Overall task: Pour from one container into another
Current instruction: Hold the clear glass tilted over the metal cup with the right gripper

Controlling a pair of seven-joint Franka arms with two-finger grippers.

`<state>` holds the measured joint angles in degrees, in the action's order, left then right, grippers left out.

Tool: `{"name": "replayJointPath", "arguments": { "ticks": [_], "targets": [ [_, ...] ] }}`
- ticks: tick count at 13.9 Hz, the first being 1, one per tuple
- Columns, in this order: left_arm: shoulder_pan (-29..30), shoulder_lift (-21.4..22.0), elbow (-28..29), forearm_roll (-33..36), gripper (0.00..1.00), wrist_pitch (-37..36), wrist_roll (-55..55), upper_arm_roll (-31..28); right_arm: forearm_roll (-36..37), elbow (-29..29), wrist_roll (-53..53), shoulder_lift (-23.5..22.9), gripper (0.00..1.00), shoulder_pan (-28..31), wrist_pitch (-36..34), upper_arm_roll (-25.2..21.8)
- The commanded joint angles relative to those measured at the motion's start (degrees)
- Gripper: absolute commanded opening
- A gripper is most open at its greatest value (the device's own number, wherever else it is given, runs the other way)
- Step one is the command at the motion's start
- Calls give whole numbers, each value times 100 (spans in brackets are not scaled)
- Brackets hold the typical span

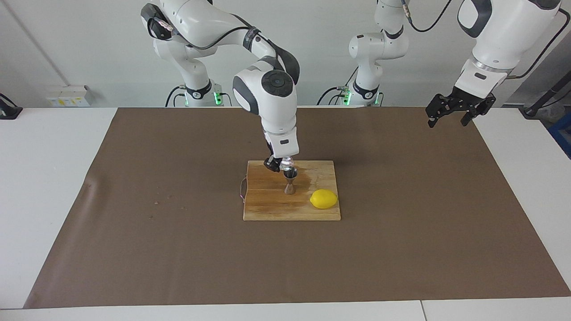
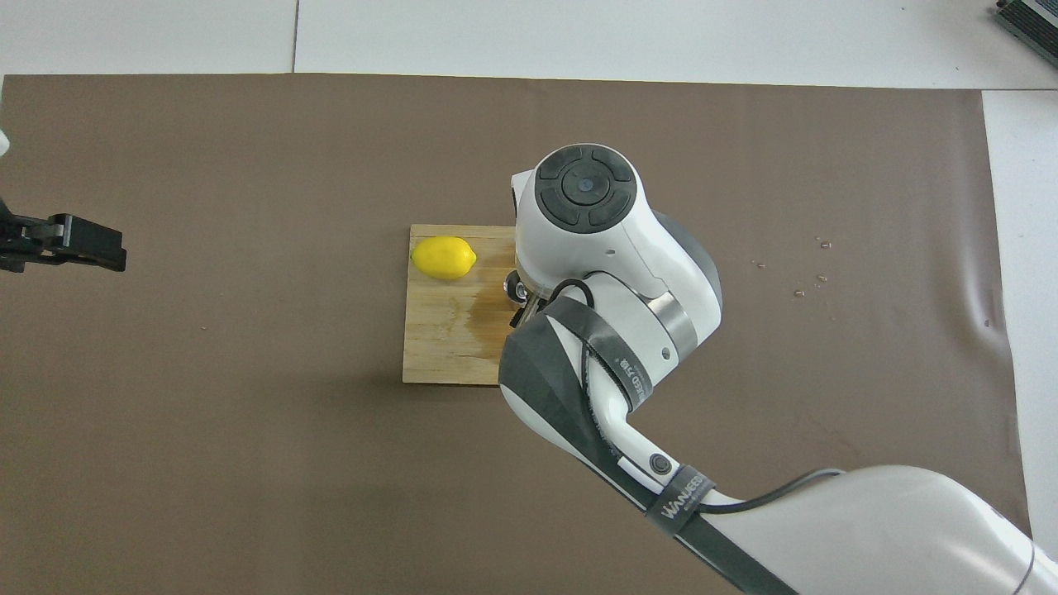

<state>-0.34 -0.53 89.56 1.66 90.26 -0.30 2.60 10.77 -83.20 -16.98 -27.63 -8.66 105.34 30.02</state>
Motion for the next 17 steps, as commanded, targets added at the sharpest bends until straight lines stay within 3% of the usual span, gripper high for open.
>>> {"name": "replayJointPath", "arguments": {
  "ticks": [1, 17],
  "targets": [
    [34, 132, 106, -17, 100, -43, -49, 12, 224, 243, 152, -182, 0, 40, -172, 144],
    [34, 132, 106, -17, 100, -43, -49, 12, 391, 331, -297, -278, 0, -39, -119, 171]
  ]
}}
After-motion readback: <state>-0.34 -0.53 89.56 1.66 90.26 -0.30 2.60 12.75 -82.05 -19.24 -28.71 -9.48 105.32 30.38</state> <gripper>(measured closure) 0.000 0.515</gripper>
